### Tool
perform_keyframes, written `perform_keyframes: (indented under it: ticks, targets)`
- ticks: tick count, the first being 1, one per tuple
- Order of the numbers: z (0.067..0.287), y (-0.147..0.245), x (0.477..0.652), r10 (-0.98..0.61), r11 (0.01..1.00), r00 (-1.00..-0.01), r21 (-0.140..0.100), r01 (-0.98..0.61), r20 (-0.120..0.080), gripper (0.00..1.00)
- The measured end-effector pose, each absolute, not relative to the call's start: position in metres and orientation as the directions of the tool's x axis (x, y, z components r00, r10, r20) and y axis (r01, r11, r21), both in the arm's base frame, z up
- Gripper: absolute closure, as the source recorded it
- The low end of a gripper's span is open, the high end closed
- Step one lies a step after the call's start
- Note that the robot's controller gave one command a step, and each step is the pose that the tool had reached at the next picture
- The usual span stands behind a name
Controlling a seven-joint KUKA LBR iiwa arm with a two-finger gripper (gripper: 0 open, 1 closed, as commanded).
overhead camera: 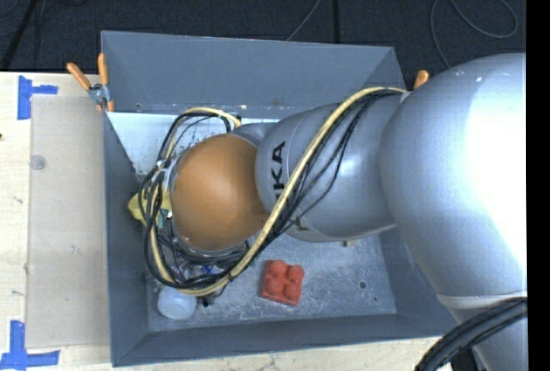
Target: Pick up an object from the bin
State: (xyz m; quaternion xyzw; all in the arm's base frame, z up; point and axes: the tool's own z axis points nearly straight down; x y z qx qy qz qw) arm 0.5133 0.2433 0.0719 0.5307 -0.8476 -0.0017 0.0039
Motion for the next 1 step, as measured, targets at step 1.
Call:
perform_keyframes:
  ticks: [1]
  targets:
    - [0.0832,0.2434,0.5131,-0.899,0.438,-0.438,0.007,-0.899,0.005,1.0]
